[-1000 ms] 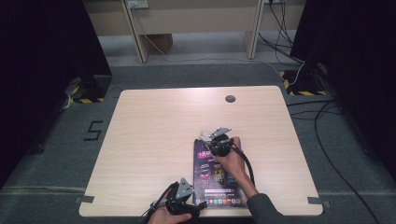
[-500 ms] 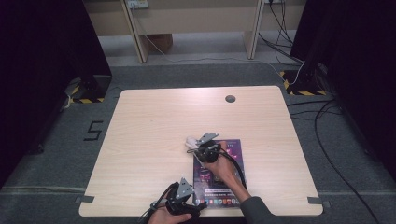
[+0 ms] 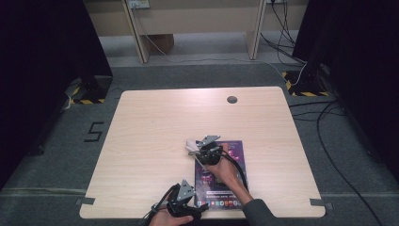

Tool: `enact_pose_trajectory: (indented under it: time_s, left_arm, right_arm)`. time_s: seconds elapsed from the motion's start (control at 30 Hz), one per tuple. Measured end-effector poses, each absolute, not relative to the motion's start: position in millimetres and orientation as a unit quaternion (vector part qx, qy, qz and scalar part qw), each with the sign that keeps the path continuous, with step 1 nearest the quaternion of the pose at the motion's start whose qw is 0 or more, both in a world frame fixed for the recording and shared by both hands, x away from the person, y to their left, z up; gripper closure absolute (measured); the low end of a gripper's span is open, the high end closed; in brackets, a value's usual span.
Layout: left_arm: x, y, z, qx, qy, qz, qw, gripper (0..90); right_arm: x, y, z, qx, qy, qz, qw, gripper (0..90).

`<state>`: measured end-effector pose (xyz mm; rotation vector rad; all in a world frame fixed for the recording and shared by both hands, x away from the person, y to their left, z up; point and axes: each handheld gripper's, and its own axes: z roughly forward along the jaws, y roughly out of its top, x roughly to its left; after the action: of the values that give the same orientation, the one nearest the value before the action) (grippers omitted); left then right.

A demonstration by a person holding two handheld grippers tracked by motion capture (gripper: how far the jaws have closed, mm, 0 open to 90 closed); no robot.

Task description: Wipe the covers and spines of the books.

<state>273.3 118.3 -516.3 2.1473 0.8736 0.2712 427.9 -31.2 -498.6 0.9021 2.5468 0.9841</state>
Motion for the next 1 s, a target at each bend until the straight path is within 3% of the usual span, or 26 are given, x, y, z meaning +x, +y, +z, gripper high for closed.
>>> enact_pose_trajectory:
  time_s: [0.27,1.0]
  left_arm:
    - [273,118,-516,0.846,0.345,0.108,0.392,19.2]
    - [271,117,-515,0.849,0.337,0.120,0.389,18.9]
  right_arm:
    - [422,-52,-500,0.322,0.872,0.343,0.136,72.9]
    - [401,-53,-499,0.302,0.883,0.342,0.111,73.0]
